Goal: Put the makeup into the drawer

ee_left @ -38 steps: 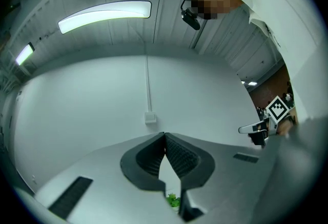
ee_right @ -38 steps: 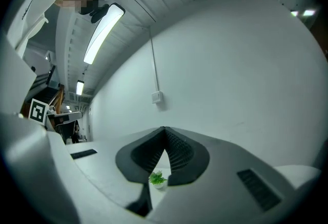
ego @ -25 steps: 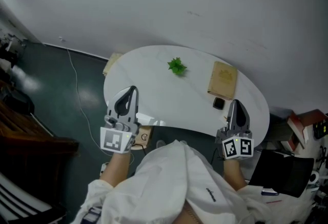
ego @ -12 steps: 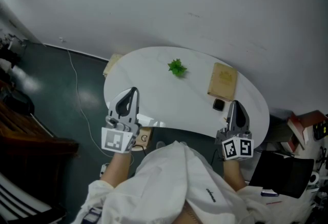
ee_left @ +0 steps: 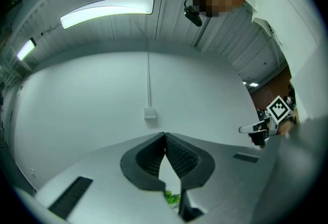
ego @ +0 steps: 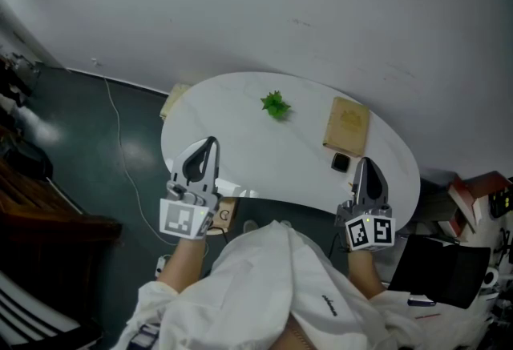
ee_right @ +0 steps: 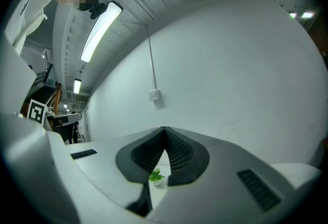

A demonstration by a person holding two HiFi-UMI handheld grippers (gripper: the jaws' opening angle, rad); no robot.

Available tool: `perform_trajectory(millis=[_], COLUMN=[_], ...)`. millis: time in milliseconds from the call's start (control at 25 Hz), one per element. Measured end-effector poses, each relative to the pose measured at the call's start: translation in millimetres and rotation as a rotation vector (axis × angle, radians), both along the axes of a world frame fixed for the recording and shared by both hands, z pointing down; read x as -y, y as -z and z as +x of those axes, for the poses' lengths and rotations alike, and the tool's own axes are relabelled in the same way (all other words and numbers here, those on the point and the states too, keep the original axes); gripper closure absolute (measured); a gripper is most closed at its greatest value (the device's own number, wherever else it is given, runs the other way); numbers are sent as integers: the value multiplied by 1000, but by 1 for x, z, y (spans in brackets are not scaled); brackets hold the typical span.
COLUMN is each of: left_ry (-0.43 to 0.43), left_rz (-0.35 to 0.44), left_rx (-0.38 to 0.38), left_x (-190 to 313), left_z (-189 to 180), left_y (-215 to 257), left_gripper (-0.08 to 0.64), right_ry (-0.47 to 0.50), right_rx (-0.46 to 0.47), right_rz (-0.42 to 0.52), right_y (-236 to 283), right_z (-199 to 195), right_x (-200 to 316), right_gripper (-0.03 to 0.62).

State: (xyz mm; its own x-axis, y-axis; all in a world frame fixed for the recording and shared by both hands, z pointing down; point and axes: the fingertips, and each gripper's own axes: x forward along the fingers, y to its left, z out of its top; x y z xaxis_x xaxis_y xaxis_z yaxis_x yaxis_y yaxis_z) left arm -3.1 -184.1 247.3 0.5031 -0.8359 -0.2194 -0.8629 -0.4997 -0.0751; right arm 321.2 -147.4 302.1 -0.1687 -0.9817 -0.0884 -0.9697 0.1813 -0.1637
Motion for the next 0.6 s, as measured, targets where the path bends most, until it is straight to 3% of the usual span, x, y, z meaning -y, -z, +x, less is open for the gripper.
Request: perform_trajectory(millis=[600], left_ry=[-14], left_rz=[-9], left_rx=[0], left_x=[-4], left_z=[1], left_y=[-4], left_gripper=[534], right_ry=[22], right_rx=[4], right_rz=[-9], right_y=[-2], right_z=[-10], right_x=[-1], right_gripper=[575])
